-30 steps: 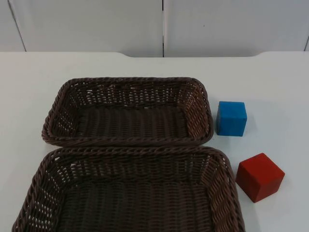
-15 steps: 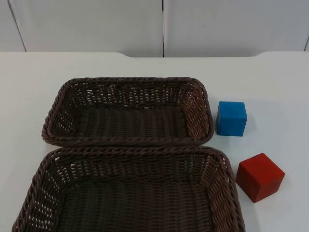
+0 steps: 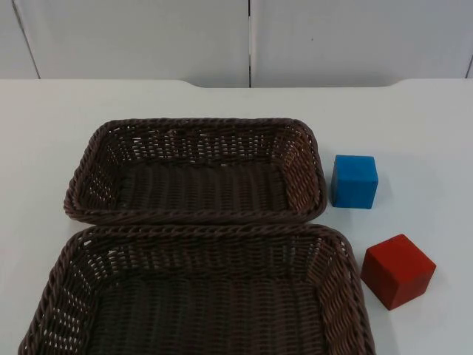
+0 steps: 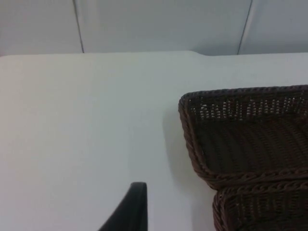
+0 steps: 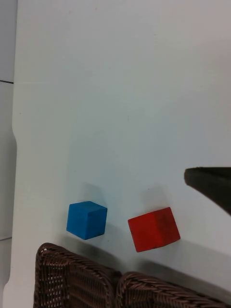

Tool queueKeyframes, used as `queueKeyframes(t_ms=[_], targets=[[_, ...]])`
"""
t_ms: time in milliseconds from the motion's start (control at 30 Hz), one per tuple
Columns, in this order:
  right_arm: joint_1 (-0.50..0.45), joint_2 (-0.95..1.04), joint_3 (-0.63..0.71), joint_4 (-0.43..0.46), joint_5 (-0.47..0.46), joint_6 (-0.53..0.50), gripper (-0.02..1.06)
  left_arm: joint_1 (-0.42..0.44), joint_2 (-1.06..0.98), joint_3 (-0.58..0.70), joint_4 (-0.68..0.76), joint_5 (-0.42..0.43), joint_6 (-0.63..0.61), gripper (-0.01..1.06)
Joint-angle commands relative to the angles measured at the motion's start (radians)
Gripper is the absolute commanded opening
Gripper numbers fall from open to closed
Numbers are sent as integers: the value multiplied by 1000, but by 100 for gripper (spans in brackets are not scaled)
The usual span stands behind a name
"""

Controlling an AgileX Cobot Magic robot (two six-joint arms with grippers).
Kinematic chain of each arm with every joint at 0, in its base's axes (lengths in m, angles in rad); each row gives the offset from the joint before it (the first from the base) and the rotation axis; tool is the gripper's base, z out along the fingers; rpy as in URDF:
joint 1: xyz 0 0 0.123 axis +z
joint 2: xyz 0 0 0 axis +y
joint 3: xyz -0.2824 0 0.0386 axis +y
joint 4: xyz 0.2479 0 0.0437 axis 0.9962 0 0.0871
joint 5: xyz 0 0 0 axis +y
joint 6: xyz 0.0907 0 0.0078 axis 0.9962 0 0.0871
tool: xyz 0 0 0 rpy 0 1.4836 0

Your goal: Pick up one cube with the left hand and place it into the upper basket. Pick up one cube with the right hand and place it into the lower basket.

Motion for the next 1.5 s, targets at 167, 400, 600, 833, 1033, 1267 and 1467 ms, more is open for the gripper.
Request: queueKeyframes(t_ms=[167,400,600,833,1033,1267,1467], targets=[[-6,-4,1,-2,-3,1,105,4,120,-6,-173,-107,160,105],[-6,-4,1,-2,-3,1,105,4,251,-21,-203,-185,230,105],[-6,-4,1,-2,-3,1,105,4,339,-91,-201,-185,230,105],[-6,-4,1,-2,-3,1,105,4,466,-213,-203,-185,259,105],[-6,-4,1,-2,-3,1,105,4,567,-287,-203,-181,284,105],[-6,-4,1,-2,-3,1,105,4,657,-364,-203,-176,302,105],[-6,-4,1,-2,-3,1,105,4,729,-414,-203,-176,328,105]])
